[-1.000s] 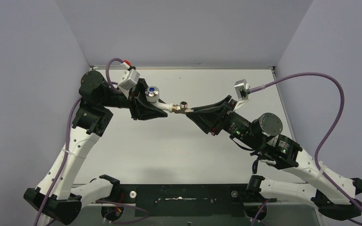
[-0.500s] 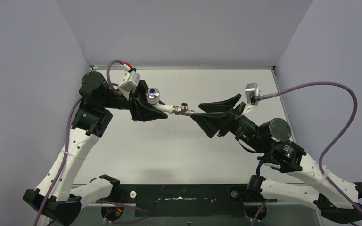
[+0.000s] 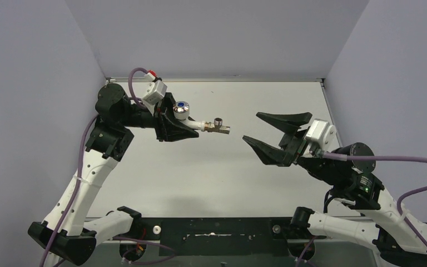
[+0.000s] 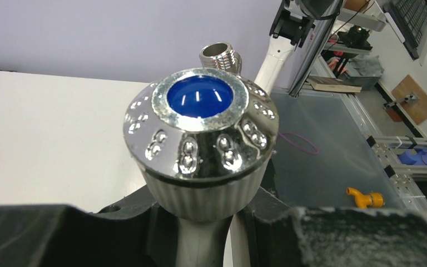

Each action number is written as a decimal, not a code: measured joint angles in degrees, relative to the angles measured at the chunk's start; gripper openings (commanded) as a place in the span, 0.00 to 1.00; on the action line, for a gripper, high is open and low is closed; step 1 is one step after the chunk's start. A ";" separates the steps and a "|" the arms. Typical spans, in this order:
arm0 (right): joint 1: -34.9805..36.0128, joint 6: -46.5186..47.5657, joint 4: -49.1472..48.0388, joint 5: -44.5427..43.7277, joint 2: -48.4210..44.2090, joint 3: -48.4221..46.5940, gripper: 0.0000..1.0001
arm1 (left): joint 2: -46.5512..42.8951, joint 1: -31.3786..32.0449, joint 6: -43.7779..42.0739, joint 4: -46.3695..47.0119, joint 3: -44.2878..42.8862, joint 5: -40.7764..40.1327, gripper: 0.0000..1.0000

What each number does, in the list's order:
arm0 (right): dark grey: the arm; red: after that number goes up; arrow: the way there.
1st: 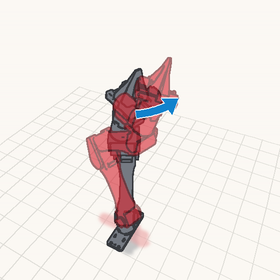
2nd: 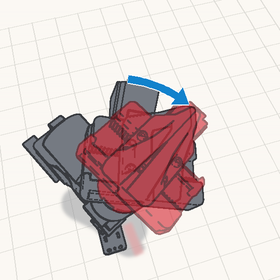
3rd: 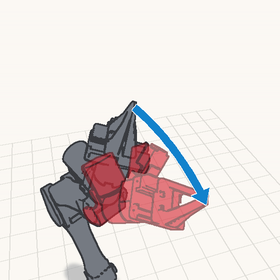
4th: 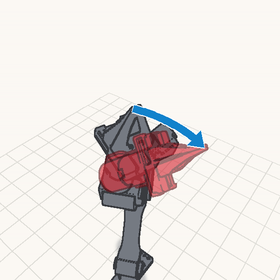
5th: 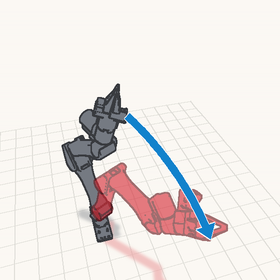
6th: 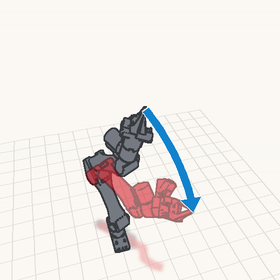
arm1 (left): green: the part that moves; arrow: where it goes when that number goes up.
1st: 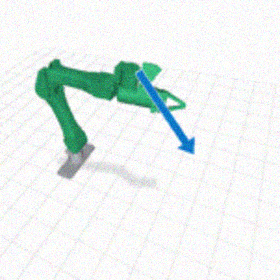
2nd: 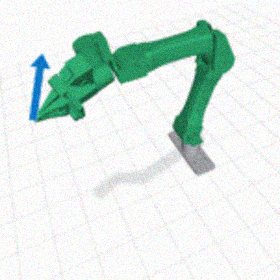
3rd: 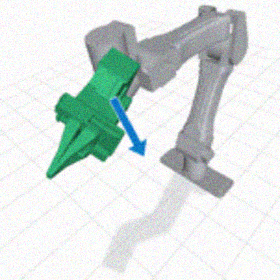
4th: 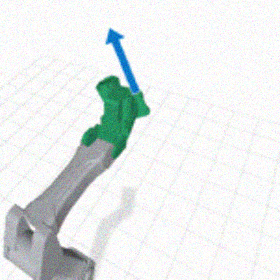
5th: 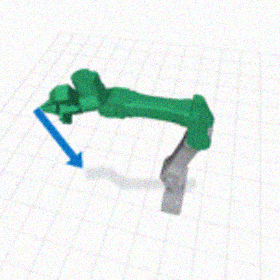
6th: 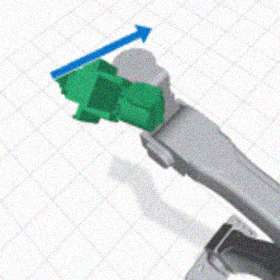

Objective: Install the water faucets
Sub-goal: Screw the water faucet onto the adaptor.

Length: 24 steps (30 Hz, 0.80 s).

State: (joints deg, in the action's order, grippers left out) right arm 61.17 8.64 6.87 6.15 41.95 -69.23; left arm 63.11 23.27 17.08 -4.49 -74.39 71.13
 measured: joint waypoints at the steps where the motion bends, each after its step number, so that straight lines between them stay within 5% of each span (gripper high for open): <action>1: 0.00 3.50 0.79 1.11 0.00 -0.13 0.59 | 0.00 0.00 0.31 0.02 0.00 -0.07 0.00; 11: 0.00 29.83 9.03 10.43 3.30 -1.31 0.59 | 0.02 0.00 3.10 0.92 0.00 -0.20 0.00; 24: 0.00 40.92 10.03 12.31 6.95 -1.40 0.56 | 0.02 0.00 5.33 3.76 0.00 0.07 0.00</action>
State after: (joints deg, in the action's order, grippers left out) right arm 61.17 49.56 16.91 18.46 48.90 -70.63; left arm 63.13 23.27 22.41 -0.73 -74.39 71.20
